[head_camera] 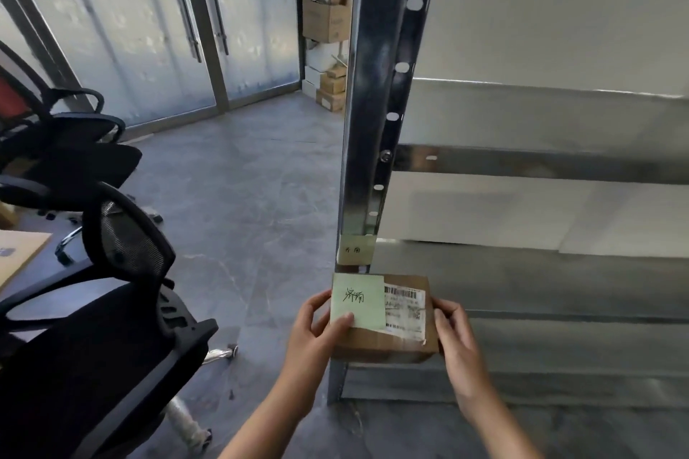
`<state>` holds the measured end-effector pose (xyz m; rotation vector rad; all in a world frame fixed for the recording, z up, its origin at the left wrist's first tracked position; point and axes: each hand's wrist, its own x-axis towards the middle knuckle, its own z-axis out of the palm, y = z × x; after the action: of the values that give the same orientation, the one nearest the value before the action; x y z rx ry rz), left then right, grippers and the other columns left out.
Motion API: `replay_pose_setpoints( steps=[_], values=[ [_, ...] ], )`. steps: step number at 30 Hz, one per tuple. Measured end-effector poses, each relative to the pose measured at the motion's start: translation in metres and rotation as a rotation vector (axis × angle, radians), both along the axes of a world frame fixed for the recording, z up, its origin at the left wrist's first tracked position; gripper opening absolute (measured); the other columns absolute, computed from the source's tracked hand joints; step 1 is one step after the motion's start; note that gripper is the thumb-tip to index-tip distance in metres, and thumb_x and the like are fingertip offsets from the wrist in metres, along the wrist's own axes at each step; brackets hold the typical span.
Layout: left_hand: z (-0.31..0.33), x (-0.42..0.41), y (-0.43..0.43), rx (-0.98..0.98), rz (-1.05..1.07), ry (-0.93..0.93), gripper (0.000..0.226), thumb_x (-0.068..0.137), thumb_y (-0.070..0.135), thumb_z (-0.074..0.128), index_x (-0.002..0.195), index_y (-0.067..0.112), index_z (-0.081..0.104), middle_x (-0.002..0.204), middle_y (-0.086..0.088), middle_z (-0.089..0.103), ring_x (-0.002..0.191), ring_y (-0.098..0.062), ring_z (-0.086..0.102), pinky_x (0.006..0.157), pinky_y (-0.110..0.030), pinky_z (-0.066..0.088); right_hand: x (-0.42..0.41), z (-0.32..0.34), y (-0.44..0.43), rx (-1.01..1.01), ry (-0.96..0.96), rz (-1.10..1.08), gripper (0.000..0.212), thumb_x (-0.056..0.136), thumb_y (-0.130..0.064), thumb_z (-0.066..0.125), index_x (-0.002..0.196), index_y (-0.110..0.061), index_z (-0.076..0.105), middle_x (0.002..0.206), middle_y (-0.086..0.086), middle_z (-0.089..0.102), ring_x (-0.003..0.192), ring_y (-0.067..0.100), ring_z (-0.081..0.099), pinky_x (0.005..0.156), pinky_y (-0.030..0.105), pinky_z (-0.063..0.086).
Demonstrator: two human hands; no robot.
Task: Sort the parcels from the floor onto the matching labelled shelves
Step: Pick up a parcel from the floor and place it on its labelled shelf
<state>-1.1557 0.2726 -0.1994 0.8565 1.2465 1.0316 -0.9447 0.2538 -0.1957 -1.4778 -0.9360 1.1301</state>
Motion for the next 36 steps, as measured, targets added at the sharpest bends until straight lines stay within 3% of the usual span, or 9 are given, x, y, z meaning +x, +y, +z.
replay_pose_setpoints(
  steps=[4, 9, 12, 17, 21, 25, 29, 36],
  values=[
    [-0.001, 0.010, 0.006, 0.033, -0.006, 0.021, 0.032, 0.094, 0.013, 0.065, 0.123, 0.028, 0.066, 0.112, 0.010, 0.076, 0.102, -0.011, 0.070, 0.074, -0.021, 0.057, 0.010, -0.001, -0.004, 0.010, 0.018, -0.040, 0.018, 0.105, -0.017, 0.042, 0.110, -0.021, 0.059, 0.107, 0.003, 0.069, 0.081, -0.005, 0.068, 0.068, 0.010, 0.051],
    [-0.005, 0.024, 0.014, 0.026, 0.005, 0.017, 0.032, 0.096, 0.012, 0.060, 0.121, 0.028, 0.069, 0.123, 0.001, 0.073, 0.113, -0.023, 0.068, 0.095, -0.046, 0.058, 0.025, 0.001, -0.001, 0.047, 0.017, -0.063, 0.018, 0.105, -0.016, 0.042, 0.109, -0.023, 0.058, 0.109, -0.001, 0.068, 0.090, -0.002, 0.066, 0.074, 0.010, 0.050],
    [-0.005, 0.033, 0.016, 0.040, 0.005, -0.008, 0.032, 0.096, 0.011, 0.060, 0.124, 0.026, 0.068, 0.122, -0.001, 0.073, 0.112, -0.023, 0.069, 0.092, -0.041, 0.059, 0.033, -0.001, 0.000, 0.056, 0.022, -0.065, 0.018, 0.105, -0.016, 0.041, 0.110, -0.021, 0.058, 0.108, -0.002, 0.068, 0.087, -0.006, 0.066, 0.072, 0.009, 0.050],
    [-0.006, 0.048, 0.020, 0.037, -0.021, -0.015, 0.032, 0.097, 0.013, 0.060, 0.124, 0.028, 0.067, 0.121, 0.001, 0.074, 0.111, -0.021, 0.069, 0.089, -0.037, 0.058, 0.048, -0.006, 0.004, 0.055, 0.049, -0.091, 0.018, 0.105, -0.016, 0.042, 0.108, -0.022, 0.059, 0.106, 0.000, 0.069, 0.093, 0.012, 0.064, 0.071, 0.012, 0.052],
    [-0.008, 0.065, 0.022, 0.007, -0.034, -0.043, 0.030, 0.102, 0.012, 0.051, 0.124, 0.024, 0.067, 0.119, -0.003, 0.075, 0.113, -0.022, 0.070, 0.089, -0.031, 0.056, 0.063, -0.009, 0.012, 0.072, 0.050, -0.158, 0.021, 0.106, -0.017, 0.041, 0.107, -0.025, 0.061, 0.110, 0.005, 0.070, 0.098, 0.018, 0.064, 0.080, 0.030, 0.050],
    [-0.008, 0.079, 0.030, 0.012, -0.047, -0.020, 0.030, 0.104, 0.013, 0.049, 0.122, 0.027, 0.069, 0.121, -0.004, 0.075, 0.118, -0.024, 0.068, 0.105, -0.043, 0.052, 0.081, -0.015, 0.023, 0.068, 0.045, -0.168, 0.021, 0.106, -0.020, 0.041, 0.109, -0.026, 0.061, 0.110, 0.007, 0.071, 0.098, 0.021, 0.065, 0.082, 0.040, 0.051],
    [-0.005, 0.094, 0.044, 0.011, -0.042, -0.007, 0.032, 0.105, 0.017, 0.047, 0.128, 0.028, 0.066, 0.124, -0.003, 0.074, 0.118, -0.024, 0.067, 0.106, -0.042, 0.051, 0.095, -0.027, 0.038, 0.063, 0.042, -0.163, 0.021, 0.106, -0.019, 0.041, 0.112, -0.024, 0.061, 0.114, 0.012, 0.070, 0.100, 0.025, 0.065, 0.089, 0.051, 0.051],
    [-0.015, 0.117, 0.067, 0.014, -0.019, 0.058, 0.032, 0.106, 0.032, 0.041, 0.133, 0.031, 0.058, 0.129, -0.002, 0.066, 0.119, -0.023, 0.063, 0.106, -0.047, 0.051, 0.106, -0.039, 0.072, 0.003, 0.000, -0.144, 0.025, 0.107, -0.021, 0.038, 0.107, -0.030, 0.060, 0.113, 0.006, 0.070, 0.105, 0.026, 0.065, 0.093, 0.045, 0.051]
  ],
)
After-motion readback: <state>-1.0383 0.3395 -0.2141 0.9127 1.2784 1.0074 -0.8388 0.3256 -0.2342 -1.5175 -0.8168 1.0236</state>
